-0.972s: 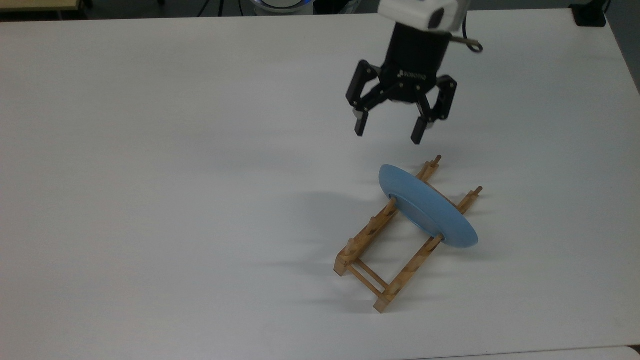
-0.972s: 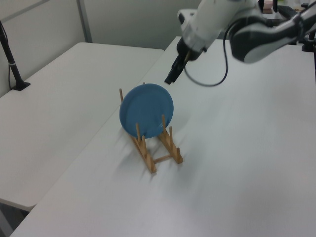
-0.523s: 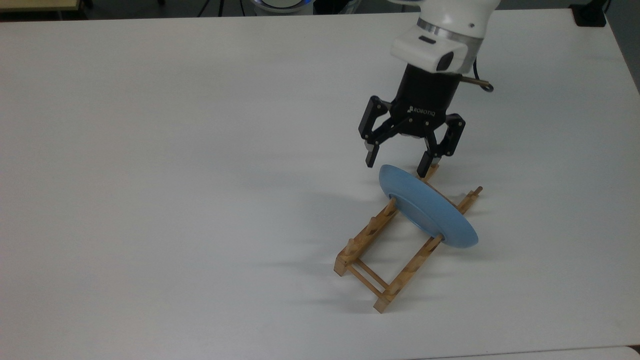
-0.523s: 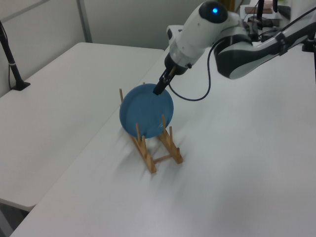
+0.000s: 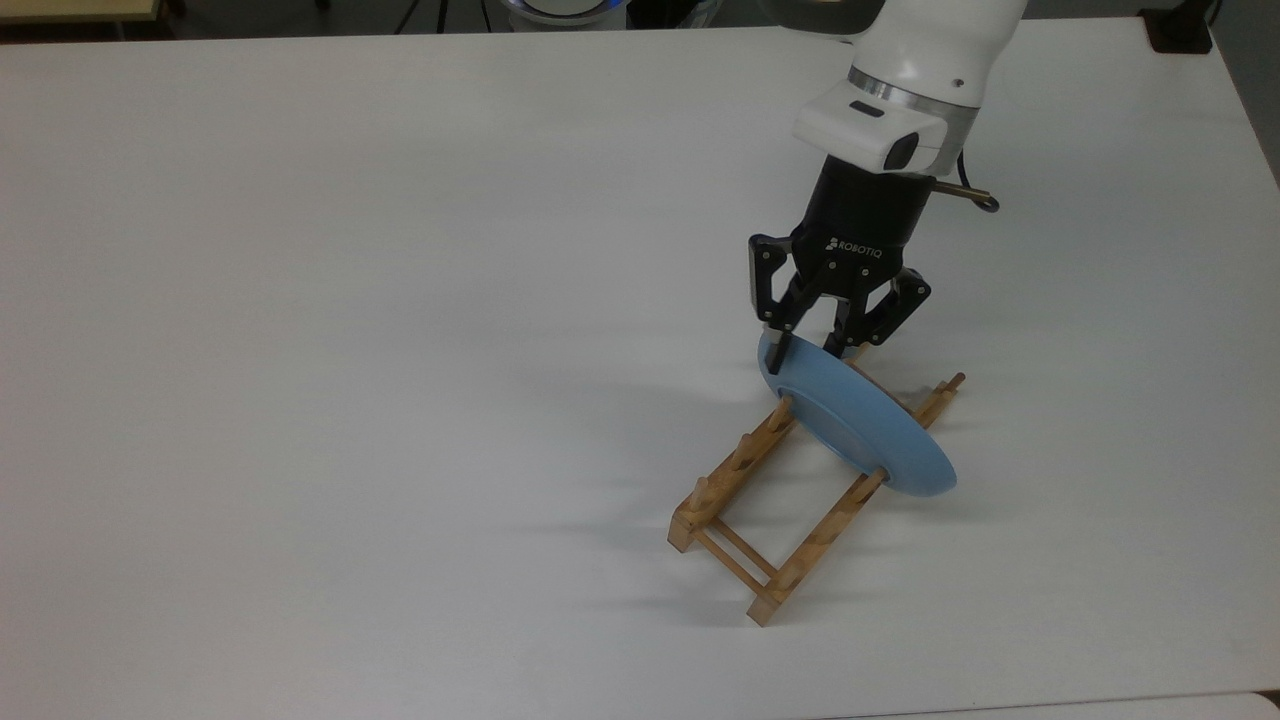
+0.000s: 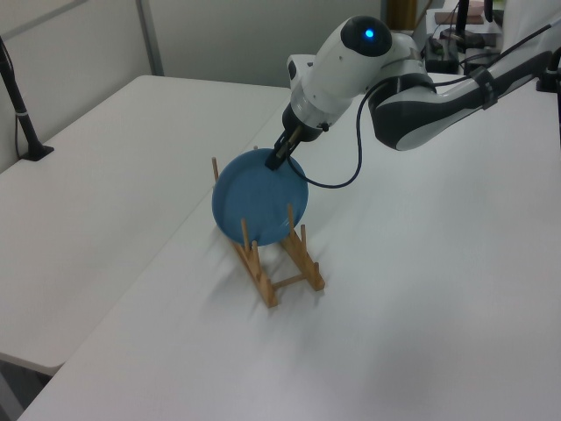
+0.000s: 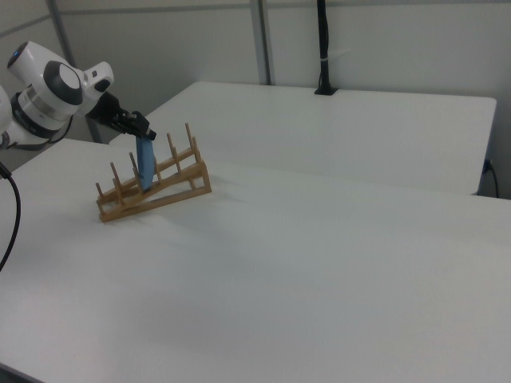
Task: Pick plate from plate rack
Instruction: 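Close the gripper on the blue plate's rim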
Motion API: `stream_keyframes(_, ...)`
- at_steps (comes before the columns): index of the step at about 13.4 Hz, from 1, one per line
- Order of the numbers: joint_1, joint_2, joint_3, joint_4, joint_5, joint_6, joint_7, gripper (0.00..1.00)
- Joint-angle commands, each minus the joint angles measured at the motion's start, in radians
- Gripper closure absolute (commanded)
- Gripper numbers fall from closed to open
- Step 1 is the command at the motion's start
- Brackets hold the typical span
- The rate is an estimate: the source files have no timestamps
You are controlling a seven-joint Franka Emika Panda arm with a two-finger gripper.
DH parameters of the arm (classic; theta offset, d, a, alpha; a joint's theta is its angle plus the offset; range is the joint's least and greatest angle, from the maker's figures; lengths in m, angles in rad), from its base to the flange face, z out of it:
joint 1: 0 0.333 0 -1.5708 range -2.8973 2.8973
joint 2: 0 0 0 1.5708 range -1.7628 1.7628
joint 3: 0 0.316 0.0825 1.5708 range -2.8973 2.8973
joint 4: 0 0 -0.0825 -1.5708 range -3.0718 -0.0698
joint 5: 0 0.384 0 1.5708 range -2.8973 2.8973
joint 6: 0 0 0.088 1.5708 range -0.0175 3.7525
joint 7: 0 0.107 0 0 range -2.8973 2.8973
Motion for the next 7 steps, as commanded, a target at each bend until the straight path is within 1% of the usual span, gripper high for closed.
stream_keyframes(1, 0.014, -0.007, -0.012, 0.014, -0.02, 0.005, 0.027, 0.76)
stream_keyframes(6, 0.012, -0.037, -0.014, 0.014, -0.022, 0.004, 0.024, 0.89)
stream_keyframes(7, 0.012, -0.041, -0.014, 0.014, -0.022, 0.004, 0.024, 0.94)
